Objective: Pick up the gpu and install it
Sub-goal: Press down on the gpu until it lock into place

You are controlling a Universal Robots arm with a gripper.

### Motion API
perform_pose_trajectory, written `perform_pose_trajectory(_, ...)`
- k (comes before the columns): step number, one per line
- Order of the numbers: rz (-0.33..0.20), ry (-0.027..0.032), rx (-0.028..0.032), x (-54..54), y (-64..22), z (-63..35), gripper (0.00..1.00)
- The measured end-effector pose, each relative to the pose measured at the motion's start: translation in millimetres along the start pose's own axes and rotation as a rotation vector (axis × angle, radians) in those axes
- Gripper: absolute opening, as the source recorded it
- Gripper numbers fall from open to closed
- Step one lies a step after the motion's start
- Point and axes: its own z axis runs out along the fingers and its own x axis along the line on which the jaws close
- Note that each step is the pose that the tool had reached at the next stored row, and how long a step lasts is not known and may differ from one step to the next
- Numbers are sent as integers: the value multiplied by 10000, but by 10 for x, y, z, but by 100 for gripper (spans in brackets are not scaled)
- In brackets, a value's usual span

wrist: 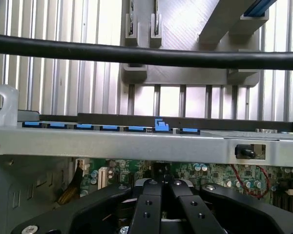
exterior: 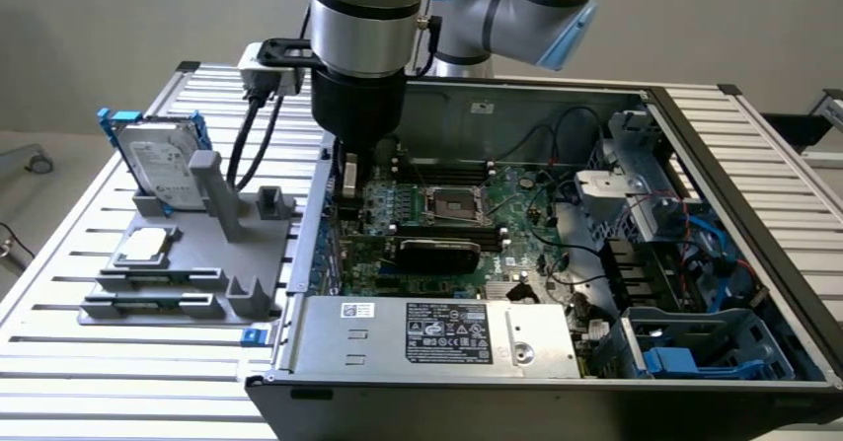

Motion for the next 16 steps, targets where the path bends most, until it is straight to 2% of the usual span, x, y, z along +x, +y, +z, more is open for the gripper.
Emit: perform_pose_trajectory(16, 1, 3, -2, -24, 49, 65, 11)
